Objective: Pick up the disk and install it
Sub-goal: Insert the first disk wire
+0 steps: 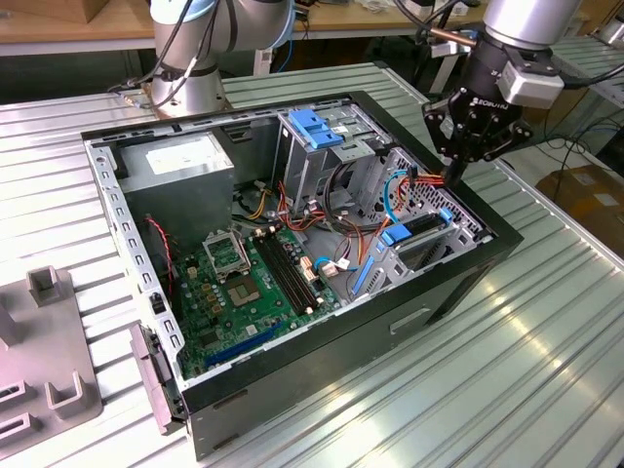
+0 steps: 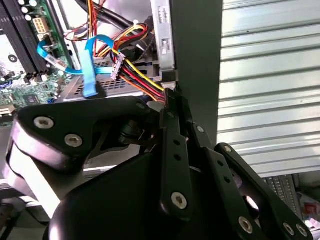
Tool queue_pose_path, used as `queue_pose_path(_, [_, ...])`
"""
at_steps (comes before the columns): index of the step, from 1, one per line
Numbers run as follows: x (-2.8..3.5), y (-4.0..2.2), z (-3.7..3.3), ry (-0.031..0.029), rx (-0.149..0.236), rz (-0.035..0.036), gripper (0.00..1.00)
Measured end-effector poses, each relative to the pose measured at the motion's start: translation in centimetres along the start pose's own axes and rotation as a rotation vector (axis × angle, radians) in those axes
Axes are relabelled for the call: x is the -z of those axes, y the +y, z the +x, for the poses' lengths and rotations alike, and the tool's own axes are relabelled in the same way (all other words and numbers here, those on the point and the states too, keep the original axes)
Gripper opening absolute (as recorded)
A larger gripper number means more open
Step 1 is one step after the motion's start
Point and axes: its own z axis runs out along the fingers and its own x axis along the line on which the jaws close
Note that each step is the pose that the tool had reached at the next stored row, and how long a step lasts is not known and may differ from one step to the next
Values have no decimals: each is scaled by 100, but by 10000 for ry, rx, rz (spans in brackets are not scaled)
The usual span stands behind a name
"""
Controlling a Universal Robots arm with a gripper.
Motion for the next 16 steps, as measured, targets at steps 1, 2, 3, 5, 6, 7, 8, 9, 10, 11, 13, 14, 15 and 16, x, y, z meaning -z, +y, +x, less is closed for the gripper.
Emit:
queue_pose_path(1, [-2,5,-6,0,-6,1,16])
queue_pose_path(2, [-4,6,-7,-2,-65,-5,16])
queue_pose_path(3, [-4,6,-7,-5,-169,-15,16])
queue_pose_path(5, [-6,5,-8,-16,-420,-36,16])
queue_pose_path(6, [-8,5,-8,-22,-586,-50,16])
queue_pose_path(7, [-9,5,-8,-28,-714,-61,16])
queue_pose_path(8, [-11,5,-8,-35,-861,-72,16])
queue_pose_path(9, [-11,5,-8,-39,-991,-84,16])
queue_pose_path(10, [-14,5,-8,-51,-1256,-105,16])
queue_pose_path(11, [-16,5,-9,-60,-1459,-122,16])
queue_pose_path(13, [-18,5,-9,-72,-1758,-147,16])
queue_pose_path(14, [-19,5,-9,-77,-1886,-157,16])
queue_pose_path(15, [-22,5,-9,-87,-2093,-175,16])
queue_pose_path(16, [-23,5,-9,-91,-2214,-184,16])
